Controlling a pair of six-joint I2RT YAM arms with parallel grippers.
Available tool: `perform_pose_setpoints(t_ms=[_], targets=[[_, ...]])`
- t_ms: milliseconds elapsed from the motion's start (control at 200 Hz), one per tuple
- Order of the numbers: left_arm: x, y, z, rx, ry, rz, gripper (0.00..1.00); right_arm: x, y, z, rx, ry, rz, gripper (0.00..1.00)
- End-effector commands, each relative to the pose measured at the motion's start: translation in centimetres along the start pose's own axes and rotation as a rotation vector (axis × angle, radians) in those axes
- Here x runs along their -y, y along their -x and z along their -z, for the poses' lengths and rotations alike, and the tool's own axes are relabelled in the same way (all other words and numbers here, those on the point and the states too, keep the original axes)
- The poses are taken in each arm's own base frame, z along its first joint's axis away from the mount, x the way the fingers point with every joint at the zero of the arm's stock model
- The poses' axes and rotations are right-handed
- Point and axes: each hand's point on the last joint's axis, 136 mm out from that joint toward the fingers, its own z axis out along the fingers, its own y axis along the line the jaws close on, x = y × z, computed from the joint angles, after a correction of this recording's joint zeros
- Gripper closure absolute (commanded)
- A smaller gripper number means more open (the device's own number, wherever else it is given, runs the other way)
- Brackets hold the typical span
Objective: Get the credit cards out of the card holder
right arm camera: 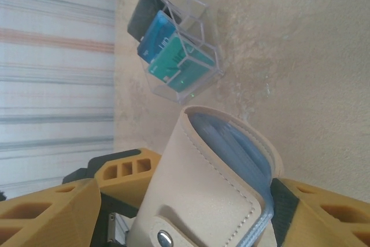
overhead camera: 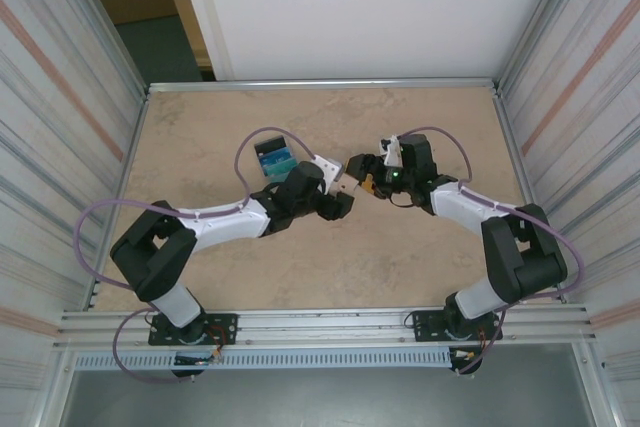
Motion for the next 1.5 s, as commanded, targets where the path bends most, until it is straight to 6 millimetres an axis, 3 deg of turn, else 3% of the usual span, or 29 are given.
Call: perform_pose_setpoints(t_ms=[0, 70, 501, 646, 917, 997, 1087, 1208, 1348, 1493], targets=[[1.0, 2.7, 1.2, 0.096, -0.031, -0.025, 0.41, -2.3, 0.4, -0.4, -0.011, 0.065, 0.018, 0.23], [0.6, 2.6, 1.0, 0.092, -0.016, -0.019, 0.46, -2.5, 0.4, -0.3, -0.007, 0.063, 0.023, 0.23], [0.9, 3.4, 1.1, 0.124, -0.023, -0.007, 0.46, -0.1, 2.0, 3.6, 0.172, -0.1, -0.027, 0.15], [1.3, 4.5, 1.8, 0.159, -0.041, 0.006, 0.45, -0.2, 1.4, 3.7, 0.163, -0.053, -0.074, 0.08], [2.0, 5.3, 2.5, 0.188, -0.082, 0.029, 0.45, 1.1, 0.8, 3.4, 0.17, -0.063, -0.146, 0.07], [1.1, 4.6, 2.1, 0.156, -0.034, 0.039, 0.4, 2.1, 0.8, 3.9, 0.2, -0.11, -0.147, 0.08], [-1.4, 3.2, 1.7, 0.058, 0.07, 0.103, 0.33, 3.2, 0.8, 5.1, 0.233, -0.202, -0.131, 0.08], [-3.4, 0.9, 1.0, -0.085, 0.101, 0.154, 0.15, 4.4, 0.7, 7.0, 0.285, -0.309, -0.118, 0.08], [-3.2, -1.4, -0.4, -0.224, 0.114, 0.127, 0.02, 5.1, 0.9, 9.1, 0.344, -0.393, -0.103, 0.06], [-2.9, -3.7, -2.0, -0.344, 0.112, 0.148, 0.03, 5.0, 1.1, 10.1, 0.379, -0.409, -0.096, 0.05]])
